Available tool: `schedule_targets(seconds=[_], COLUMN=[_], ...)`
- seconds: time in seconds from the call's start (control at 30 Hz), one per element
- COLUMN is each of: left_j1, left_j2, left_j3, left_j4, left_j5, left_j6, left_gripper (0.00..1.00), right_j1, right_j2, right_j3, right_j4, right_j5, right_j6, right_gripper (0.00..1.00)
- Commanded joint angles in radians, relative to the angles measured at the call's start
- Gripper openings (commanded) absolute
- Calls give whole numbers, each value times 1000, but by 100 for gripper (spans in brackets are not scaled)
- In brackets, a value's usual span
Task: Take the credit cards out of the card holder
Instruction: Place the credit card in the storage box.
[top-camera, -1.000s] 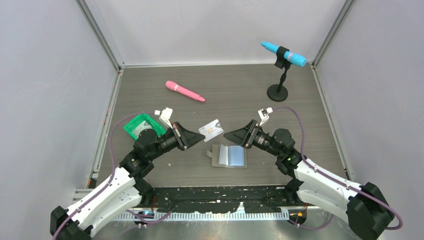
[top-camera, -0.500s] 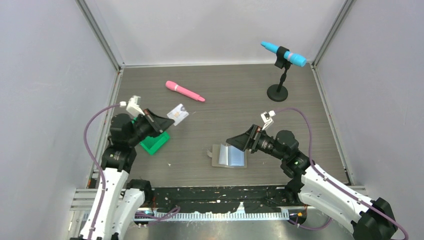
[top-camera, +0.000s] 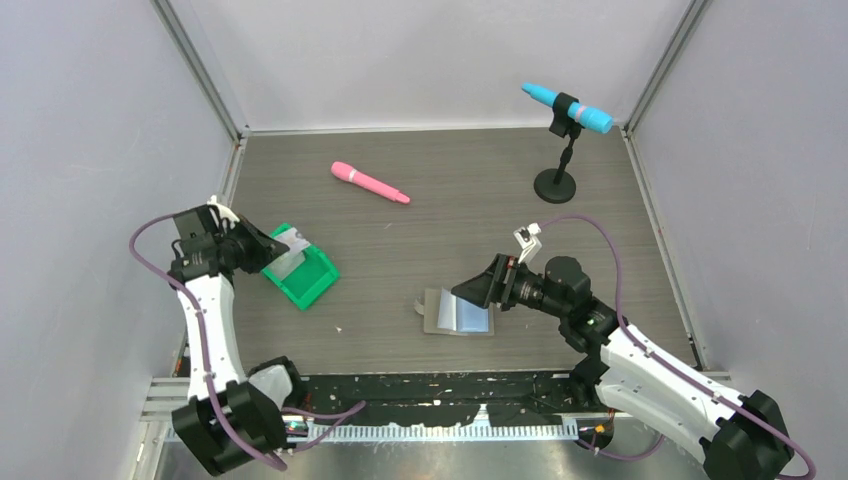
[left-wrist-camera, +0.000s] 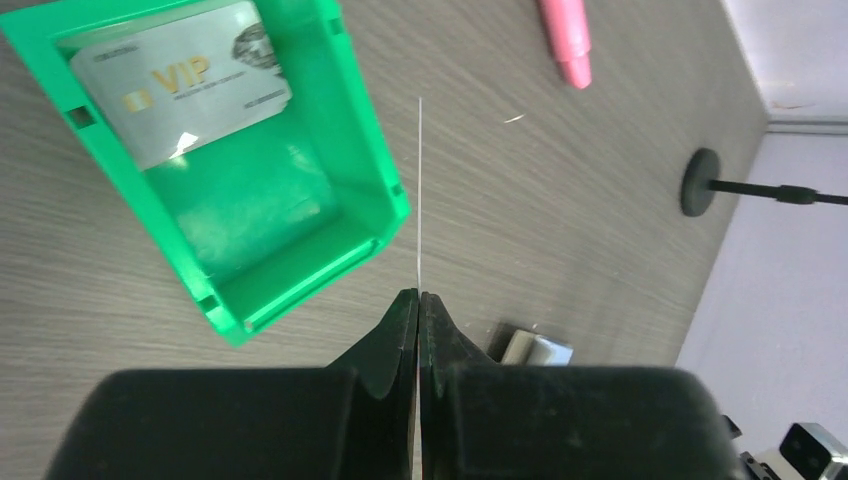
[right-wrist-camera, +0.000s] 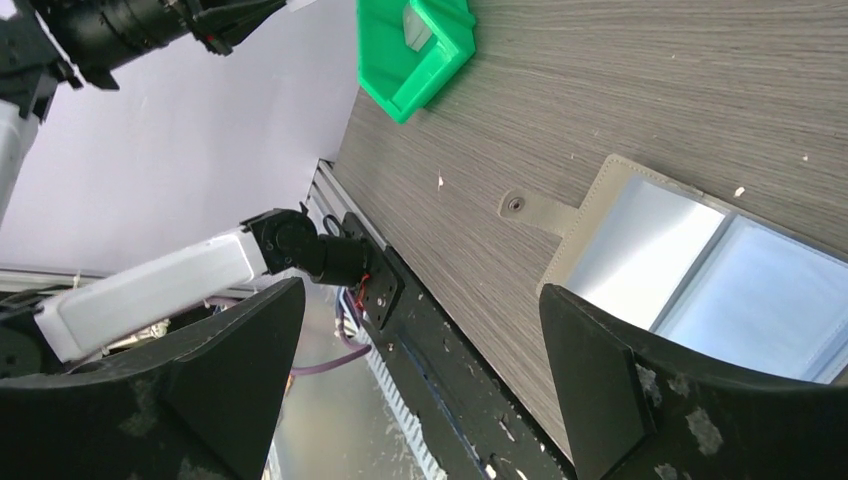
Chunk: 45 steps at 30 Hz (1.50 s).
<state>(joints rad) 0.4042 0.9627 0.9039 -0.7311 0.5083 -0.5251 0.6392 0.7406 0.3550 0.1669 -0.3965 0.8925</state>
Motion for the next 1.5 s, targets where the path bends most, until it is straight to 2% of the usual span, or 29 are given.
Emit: schedule_targets(seconds=[0.0, 0.23, 0.87, 1.23, 1.47], left_j1=[28, 54, 56, 58, 58], left_j2=[78, 144, 440, 504, 522], left_j3=[62, 80, 146, 155, 169], left_j4=[-92, -47, 48, 83, 59], left_j5=[-45, -163, -176, -163, -205], left_j6=[98, 89, 56, 30, 33], left_gripper=[0, 0, 0, 0, 9], right_j1=[-6, -6, -10, -10, -10], right_j2=[9, -10, 34, 58, 82], right_j3=[57, 45, 122, 132, 146], right_j4=[-15, -26, -98, -98, -95], right_j5=[-41, -47, -39, -12, -23], right_j6=[-49, -48, -84, -86, -90], right_gripper=[95, 95, 95, 96, 95])
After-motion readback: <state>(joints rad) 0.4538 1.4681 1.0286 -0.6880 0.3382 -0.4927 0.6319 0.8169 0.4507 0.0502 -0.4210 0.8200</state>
